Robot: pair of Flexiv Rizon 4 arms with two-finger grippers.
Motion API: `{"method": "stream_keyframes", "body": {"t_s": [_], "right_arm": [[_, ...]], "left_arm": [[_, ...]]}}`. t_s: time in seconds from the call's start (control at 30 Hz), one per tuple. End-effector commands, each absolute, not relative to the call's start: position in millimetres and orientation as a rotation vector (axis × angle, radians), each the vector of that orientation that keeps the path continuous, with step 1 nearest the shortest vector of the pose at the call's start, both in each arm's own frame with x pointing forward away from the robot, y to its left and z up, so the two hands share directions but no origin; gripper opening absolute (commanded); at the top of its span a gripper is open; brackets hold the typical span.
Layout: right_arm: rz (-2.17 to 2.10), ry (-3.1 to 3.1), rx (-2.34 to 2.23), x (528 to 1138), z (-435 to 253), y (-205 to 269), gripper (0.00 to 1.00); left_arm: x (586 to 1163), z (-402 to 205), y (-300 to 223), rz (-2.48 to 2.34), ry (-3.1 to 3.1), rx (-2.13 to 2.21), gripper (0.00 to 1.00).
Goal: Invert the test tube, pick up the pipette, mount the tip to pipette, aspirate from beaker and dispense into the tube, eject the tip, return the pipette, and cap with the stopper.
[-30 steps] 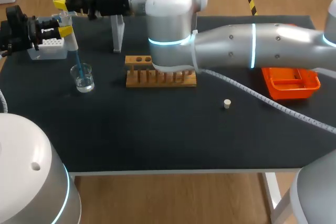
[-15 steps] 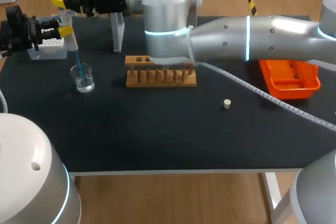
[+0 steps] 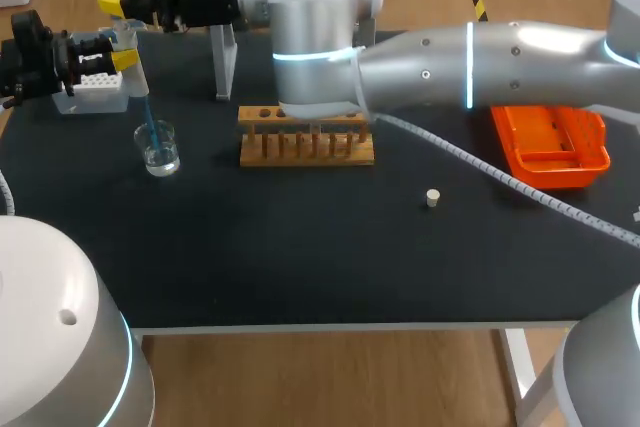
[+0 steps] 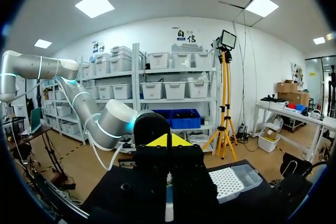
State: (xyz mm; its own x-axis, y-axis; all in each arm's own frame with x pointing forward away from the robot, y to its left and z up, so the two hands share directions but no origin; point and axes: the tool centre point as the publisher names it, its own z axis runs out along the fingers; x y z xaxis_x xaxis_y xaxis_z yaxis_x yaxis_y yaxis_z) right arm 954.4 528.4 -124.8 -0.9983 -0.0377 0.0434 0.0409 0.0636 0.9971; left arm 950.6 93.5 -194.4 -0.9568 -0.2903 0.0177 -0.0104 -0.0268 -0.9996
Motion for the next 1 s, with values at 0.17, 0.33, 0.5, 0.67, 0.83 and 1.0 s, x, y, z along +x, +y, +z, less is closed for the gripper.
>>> {"method": "stream_keyframes", "body": {"t_s": [0.17,0.33,0.5,0.67,0.83,1.0], "right_arm": [[-2.115,-2.245,-0.005,957,-131,533,0.0],[-2.114,-2.247,-0.012,958,-135,532,0.0],[-2.114,-2.254,-0.018,956,-139,529,0.0],[-2.106,-2.257,-0.022,954,-145,529,0.0],[-2.09,-2.263,-0.029,951,-153,529,0.0],[-2.077,-2.265,-0.041,949,-160,529,0.0]], "left_arm": [[951,-194,95,-2.099,2.045,-0.318,0.0],[951,-194,95,-2.099,2.045,-0.318,0.0],[951,-194,95,-2.099,2.045,-0.318,0.0],[951,-194,95,-2.099,2.045,-0.318,0.0],[951,-194,95,-2.099,2.045,-0.318,0.0],[951,-194,95,-2.099,2.045,-0.318,0.0]]}}
